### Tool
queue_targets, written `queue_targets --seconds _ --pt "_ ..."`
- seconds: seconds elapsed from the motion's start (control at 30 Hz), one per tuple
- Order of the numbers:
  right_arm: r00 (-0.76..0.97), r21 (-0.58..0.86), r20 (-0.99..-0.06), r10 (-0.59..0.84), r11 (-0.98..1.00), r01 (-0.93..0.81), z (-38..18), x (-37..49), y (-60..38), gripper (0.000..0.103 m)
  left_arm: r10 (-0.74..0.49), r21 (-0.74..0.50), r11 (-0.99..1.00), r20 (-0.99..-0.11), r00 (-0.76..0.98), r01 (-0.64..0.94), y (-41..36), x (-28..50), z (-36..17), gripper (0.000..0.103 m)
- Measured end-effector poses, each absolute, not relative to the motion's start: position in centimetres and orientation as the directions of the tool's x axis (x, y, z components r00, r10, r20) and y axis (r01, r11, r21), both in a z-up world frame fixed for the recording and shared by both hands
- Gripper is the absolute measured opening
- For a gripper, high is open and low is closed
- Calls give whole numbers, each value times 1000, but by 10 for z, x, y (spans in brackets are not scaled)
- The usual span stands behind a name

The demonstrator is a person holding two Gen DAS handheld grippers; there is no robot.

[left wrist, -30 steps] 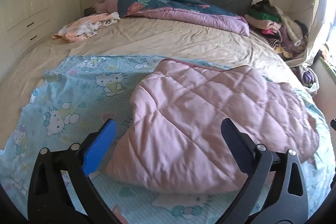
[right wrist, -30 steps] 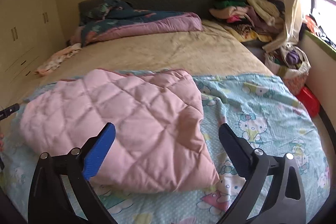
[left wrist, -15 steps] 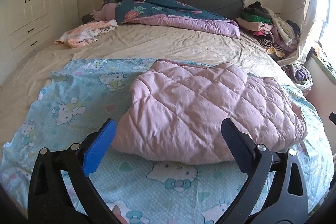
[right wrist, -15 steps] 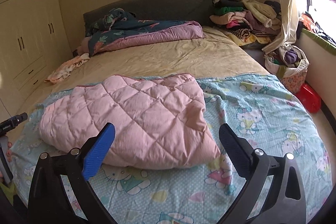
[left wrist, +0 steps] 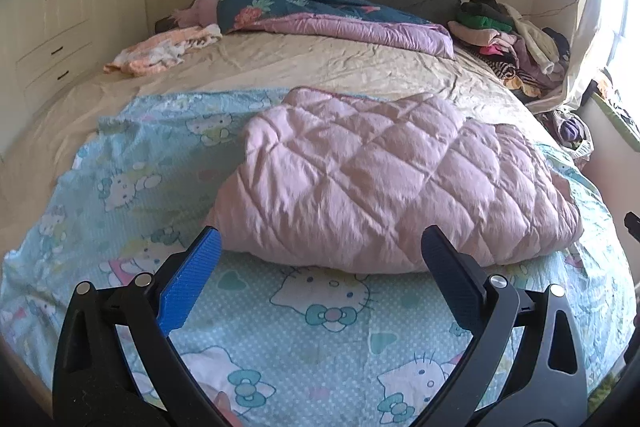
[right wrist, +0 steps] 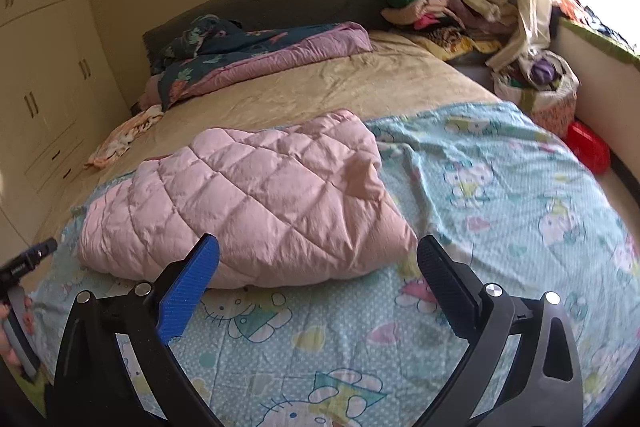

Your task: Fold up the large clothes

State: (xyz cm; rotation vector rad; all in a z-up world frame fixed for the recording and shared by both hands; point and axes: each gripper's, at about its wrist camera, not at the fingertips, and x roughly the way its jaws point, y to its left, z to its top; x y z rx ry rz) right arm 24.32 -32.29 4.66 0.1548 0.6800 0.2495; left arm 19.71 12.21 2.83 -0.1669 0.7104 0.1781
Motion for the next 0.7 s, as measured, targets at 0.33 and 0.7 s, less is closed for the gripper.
queue_targets --seconds 0.33,0.7 --pt "712 242 -668 218 968 -70 14 254 -331 99 61 -163 951 -735 676 -263 135 209 -11 93" --pt "653 332 -716 246 943 9 -15 281 -332 99 -111 -407 867 -722 683 -289 160 227 -38 93"
